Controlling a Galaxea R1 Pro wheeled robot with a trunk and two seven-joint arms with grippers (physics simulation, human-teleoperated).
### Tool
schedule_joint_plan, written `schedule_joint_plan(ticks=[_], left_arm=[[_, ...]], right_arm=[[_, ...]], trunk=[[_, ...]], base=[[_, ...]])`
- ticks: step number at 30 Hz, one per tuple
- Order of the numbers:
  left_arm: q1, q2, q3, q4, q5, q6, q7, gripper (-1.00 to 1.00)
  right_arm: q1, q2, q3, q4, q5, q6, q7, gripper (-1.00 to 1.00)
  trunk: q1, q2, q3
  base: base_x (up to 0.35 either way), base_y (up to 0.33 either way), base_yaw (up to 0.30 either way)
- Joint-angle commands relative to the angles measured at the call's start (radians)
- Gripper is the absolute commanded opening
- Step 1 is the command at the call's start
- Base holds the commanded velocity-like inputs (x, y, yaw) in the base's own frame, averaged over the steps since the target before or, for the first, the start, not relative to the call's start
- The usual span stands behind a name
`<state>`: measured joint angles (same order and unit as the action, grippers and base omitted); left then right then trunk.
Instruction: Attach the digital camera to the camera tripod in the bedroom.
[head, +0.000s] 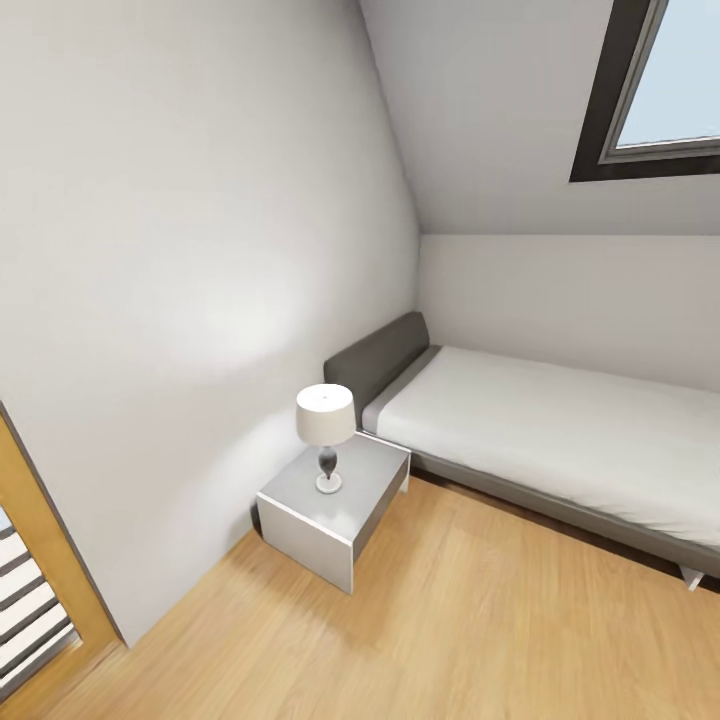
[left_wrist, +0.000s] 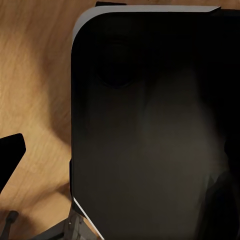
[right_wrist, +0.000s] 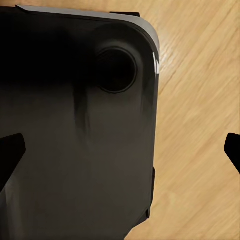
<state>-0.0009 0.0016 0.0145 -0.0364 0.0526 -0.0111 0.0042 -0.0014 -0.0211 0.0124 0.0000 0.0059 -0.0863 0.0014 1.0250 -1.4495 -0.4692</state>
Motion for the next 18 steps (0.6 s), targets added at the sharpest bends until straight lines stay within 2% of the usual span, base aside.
schedule_joint_plan(ticks=[1, 13, 18], left_arm=[[0.000, 0.000, 0.001, 0.000, 0.006, -0.001, 0.000, 1.00], [0.000, 0.000, 0.001, 0.000, 0.007, -0.001, 0.000, 1.00], [0.000, 0.000, 0.000, 0.000, 0.031, -0.001, 0.000, 1.00]], right_arm=[[0.000, 0.000, 0.001, 0.000, 0.000, -0.003, 0.000, 1.00], [0.000, 0.001, 0.001, 0.000, 0.000, -0.002, 0.000, 1.00], [0.000, 0.000, 0.001, 0.000, 0.000, -0.003, 0.000, 1.00]], trunk=[[0.000, 0.000, -0.001], [0.000, 0.000, -0.001], [0.000, 0.000, -0.001]], base=[[0.000, 0.000, 0.000], [0.000, 0.000, 0.000], [-0.001, 0.000, 0.000]])
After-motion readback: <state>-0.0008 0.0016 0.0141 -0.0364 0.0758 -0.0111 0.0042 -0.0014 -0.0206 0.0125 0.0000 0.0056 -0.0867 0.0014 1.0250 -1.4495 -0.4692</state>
